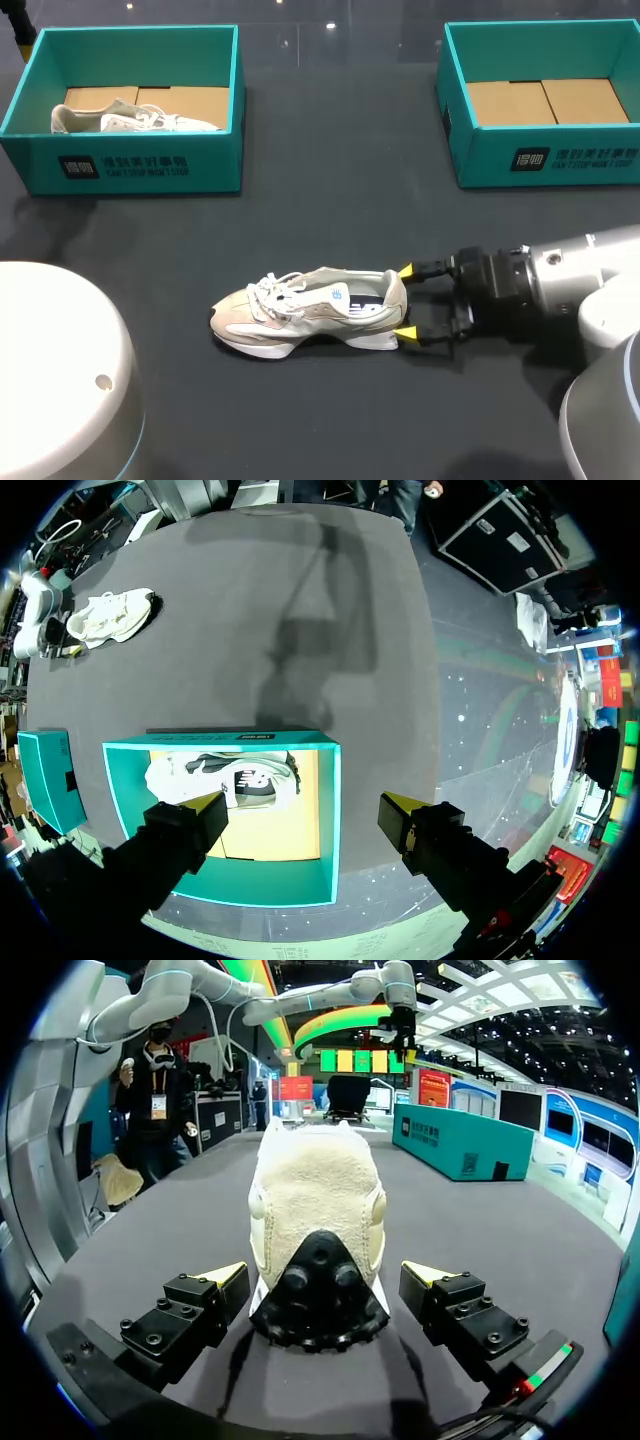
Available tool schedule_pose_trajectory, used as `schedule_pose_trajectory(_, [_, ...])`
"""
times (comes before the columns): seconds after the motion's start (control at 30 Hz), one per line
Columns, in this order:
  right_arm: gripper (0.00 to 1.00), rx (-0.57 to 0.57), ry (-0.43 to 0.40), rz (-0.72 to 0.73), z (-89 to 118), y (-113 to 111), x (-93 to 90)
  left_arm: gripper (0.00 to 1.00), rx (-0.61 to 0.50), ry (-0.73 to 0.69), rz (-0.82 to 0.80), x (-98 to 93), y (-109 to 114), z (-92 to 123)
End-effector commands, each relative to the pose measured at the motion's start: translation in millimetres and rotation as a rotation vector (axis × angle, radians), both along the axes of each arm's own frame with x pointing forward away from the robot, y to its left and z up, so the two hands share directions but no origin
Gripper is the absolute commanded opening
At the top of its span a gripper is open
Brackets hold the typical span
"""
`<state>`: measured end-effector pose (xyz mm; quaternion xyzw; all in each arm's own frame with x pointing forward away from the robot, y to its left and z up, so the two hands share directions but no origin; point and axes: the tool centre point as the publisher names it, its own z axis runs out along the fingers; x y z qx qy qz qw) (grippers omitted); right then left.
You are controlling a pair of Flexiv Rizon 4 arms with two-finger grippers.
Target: Take the shoe out of the shoebox, open the shoe tongue, remove and reinsert the insole, then place the shoe into the shoebox
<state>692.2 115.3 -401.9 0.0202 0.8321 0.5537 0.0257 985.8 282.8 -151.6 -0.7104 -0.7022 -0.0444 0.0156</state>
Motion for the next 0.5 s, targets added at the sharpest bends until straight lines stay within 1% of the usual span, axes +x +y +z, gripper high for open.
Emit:
schedule_pose_trajectory(0.03, [1.0,0.0,0.003,0.003,-5.3,8.4,3.3,1.0,0.002,-0.002,-0.001,-1.1,0.5,0.1])
schedule_pose_trajectory(0.5, [1.0,0.024,-0.008,0.006,-6.7,22.4,3.0,1.0,0.002,-0.002,-0.001,-1.1,0.5,0.1])
